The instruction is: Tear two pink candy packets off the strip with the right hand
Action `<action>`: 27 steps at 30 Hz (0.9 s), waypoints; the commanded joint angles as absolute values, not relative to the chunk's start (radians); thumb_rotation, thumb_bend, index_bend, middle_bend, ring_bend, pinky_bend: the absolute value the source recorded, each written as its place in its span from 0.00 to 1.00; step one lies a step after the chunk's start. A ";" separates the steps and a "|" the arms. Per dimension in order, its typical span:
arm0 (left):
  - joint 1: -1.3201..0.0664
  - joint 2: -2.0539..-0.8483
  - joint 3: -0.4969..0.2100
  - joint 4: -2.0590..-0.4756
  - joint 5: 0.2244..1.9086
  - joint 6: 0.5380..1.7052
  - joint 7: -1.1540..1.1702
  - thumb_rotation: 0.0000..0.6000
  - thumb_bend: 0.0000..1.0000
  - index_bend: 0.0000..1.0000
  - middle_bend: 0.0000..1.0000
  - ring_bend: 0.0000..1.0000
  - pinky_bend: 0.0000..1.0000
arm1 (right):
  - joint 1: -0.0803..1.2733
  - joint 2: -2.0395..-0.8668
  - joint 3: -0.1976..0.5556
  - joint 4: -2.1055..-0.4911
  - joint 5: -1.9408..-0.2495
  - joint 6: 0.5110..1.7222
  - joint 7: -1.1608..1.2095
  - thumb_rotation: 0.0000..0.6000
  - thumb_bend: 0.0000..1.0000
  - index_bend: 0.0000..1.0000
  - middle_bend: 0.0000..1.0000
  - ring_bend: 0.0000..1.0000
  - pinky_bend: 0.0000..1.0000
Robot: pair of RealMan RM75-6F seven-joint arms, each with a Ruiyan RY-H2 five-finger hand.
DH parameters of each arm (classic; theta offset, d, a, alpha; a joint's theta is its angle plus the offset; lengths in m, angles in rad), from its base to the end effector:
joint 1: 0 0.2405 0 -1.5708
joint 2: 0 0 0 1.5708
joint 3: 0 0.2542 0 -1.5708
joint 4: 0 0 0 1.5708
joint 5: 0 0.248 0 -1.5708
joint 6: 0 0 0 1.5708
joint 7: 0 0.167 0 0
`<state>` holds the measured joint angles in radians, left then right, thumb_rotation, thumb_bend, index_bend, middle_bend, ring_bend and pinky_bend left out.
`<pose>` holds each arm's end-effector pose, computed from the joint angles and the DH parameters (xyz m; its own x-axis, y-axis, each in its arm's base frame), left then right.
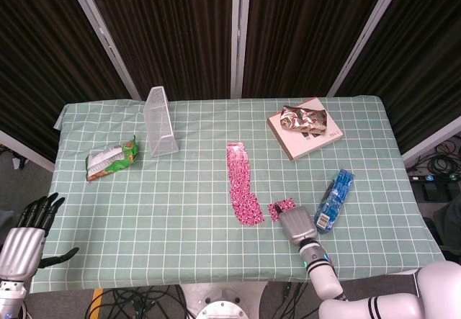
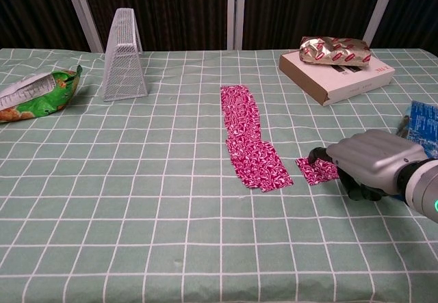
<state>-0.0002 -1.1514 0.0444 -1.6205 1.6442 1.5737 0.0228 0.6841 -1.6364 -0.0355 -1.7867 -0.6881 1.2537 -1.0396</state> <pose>-0.3131 0.1555 0.1023 0.3819 0.0397 0.9233 0.9228 -0.0722 -0.3786 -0.1666 -0.2512 -0.1018 0.7112 -0.4340 0.5531 -0.6948 -0.3136 0.6473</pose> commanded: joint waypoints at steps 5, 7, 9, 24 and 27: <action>0.003 -1.147 0.043 -1.623 1.646 1.583 0.019 0.84 0.01 0.05 0.01 0.00 0.09 | 0.671 -1.617 -0.045 -1.840 -0.770 1.295 -1.023 1.00 1.00 0.17 0.88 0.81 0.70; 0.004 -1.146 0.043 -1.624 1.646 1.585 0.017 0.84 0.01 0.05 0.01 0.00 0.09 | 0.668 -1.616 -0.054 -1.854 -0.786 1.299 -1.026 1.00 1.00 0.17 0.88 0.81 0.70; 0.005 -1.146 0.043 -1.623 1.646 1.587 0.014 0.84 0.01 0.05 0.01 0.00 0.09 | 0.664 -1.617 -0.067 -1.867 -0.794 1.302 -1.037 1.00 1.00 0.17 0.88 0.81 0.70; 0.009 -1.143 0.042 -1.616 1.644 1.594 0.001 0.84 0.01 0.05 0.01 0.00 0.09 | 0.673 -1.698 -0.037 -1.799 -0.782 1.255 -1.031 1.00 1.00 0.13 0.88 0.81 0.70; 0.010 -1.141 0.041 -1.612 1.640 1.596 -0.005 0.84 0.01 0.05 0.01 0.00 0.09 | 0.680 -1.719 -0.025 -1.785 -0.775 1.248 -1.036 1.00 1.00 0.12 0.88 0.81 0.70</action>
